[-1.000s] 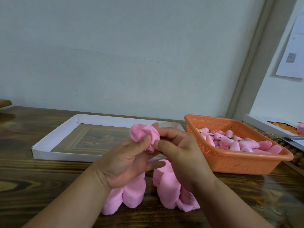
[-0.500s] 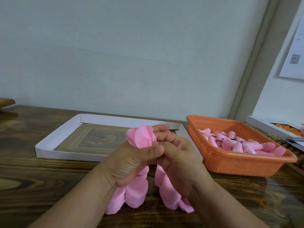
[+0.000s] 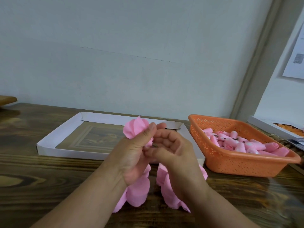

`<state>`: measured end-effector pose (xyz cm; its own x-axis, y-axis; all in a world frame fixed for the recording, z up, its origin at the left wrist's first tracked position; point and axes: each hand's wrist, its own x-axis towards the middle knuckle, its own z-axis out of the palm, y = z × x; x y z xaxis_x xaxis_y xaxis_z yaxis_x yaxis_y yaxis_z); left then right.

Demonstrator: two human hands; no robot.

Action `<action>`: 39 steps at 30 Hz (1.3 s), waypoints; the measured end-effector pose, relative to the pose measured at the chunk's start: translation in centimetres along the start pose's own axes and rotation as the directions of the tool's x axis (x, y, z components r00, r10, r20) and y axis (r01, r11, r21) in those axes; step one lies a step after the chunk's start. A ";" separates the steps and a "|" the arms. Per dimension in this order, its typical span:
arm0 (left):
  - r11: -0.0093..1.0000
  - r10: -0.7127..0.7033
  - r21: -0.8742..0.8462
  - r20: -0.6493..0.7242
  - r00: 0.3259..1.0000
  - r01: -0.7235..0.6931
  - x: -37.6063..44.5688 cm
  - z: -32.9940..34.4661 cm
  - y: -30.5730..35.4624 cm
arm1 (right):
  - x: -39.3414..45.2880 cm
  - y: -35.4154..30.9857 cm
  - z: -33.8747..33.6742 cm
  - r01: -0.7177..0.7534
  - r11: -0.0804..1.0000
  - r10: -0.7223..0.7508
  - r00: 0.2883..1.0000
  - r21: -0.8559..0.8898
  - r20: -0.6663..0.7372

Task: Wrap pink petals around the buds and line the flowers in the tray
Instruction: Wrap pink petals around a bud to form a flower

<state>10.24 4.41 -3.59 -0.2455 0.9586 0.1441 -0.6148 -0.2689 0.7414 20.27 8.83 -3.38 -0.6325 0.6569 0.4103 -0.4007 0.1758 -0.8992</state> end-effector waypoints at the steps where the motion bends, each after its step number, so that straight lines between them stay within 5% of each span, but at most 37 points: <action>1: 1.000 0.008 -0.007 -0.025 1.000 -0.008 -0.1 0.2 0.0 | -0.1 0.1 0.2 0.047 0.995 -0.049 0.999 -0.085 -0.023; 7: 0.984 0.131 0.139 -0.132 0.983 -0.112 -0.4 1.2 -0.6 | -0.5 1.0 0.6 0.226 0.819 -0.321 0.943 -0.527 -0.094; 15: 0.964 0.154 0.226 -0.058 0.986 -0.137 -0.3 1.0 -1.1 | -0.4 1.4 0.6 0.354 0.681 -0.508 0.859 -0.641 -0.065; 18: 0.965 0.160 0.218 -0.037 0.986 -0.148 -0.3 1.0 -1.0 | -0.3 1.3 0.3 0.316 0.768 -0.420 0.905 -0.557 -0.066; 22: 0.980 0.114 0.164 0.008 0.993 -0.114 -0.2 0.6 -0.5 | 0.0 1.0 -0.1 0.180 0.959 -0.192 0.981 -0.219 -0.034; 26: 0.956 0.119 0.267 0.035 0.992 -0.124 -0.3 0.5 0.1 | 0.6 0.7 -1.0 -0.046 0.999 0.047 0.996 -0.011 0.080; 29: 0.957 0.124 0.267 -0.021 0.992 -0.113 -0.1 0.5 0.1 | 0.6 0.6 -1.0 -0.077 0.996 0.081 0.992 -0.050 0.096; 34: 0.941 0.201 0.306 -0.153 0.968 -0.147 0.0 0.9 -0.6 | 0.0 1.2 -0.2 0.180 0.901 -0.191 0.981 -0.395 0.012; 39: 0.913 0.168 0.396 -0.147 0.975 -0.098 0.0 1.6 0.6 | 0.2 0.4 -0.4 -0.039 0.992 0.049 0.995 -0.121 0.083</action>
<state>11.05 4.38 -2.11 -0.4529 0.8755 0.1687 -0.2408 -0.3023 0.9223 20.27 9.26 -3.71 -0.7042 0.6015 0.3772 -0.2928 0.2379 -0.9261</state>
